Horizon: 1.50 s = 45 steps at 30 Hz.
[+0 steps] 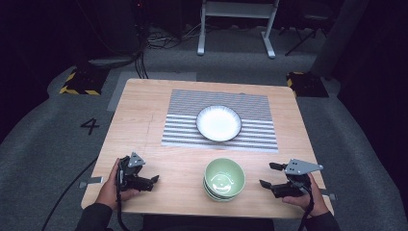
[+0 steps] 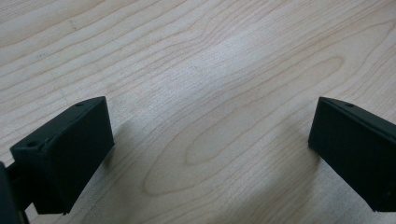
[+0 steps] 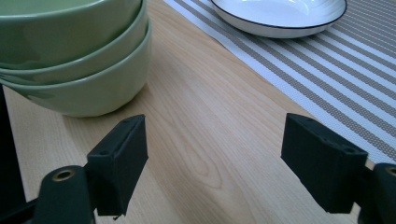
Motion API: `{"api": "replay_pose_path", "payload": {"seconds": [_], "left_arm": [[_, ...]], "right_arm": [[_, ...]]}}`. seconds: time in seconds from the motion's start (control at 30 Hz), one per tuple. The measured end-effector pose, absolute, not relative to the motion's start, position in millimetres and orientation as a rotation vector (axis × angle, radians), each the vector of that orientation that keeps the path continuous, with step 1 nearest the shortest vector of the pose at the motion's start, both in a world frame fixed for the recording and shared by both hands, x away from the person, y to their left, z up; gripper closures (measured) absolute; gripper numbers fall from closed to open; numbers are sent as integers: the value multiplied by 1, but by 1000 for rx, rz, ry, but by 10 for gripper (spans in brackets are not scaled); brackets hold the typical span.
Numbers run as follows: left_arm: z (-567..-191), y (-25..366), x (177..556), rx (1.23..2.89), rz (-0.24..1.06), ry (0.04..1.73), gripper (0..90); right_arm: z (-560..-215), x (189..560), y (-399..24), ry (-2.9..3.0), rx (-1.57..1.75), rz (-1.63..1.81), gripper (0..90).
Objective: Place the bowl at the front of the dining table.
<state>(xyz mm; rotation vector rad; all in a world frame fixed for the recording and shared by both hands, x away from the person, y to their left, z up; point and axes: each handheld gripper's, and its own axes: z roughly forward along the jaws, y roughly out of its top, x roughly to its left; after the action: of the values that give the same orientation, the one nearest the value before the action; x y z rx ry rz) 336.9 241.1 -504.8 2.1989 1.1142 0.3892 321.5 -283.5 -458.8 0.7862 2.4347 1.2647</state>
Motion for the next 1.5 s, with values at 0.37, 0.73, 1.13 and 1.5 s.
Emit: {"api": "replay_pose_path", "payload": {"seconds": [0.37,0.73,1.13,1.5], "left_arm": [[-505,241,337,2199,391,1114,0],[-505,241,337,2199,392,1114,0],[-505,241,336,2196,389,1120,0],[-505,241,336,2196,389,1120,0]], "right_arm": [[-455,316,-275,2471,740,1333,227],[-442,303,-259,2480,651,1361,218],[-432,293,-246,2492,583,1403,212],[-426,285,-235,2494,545,1394,202]]}}
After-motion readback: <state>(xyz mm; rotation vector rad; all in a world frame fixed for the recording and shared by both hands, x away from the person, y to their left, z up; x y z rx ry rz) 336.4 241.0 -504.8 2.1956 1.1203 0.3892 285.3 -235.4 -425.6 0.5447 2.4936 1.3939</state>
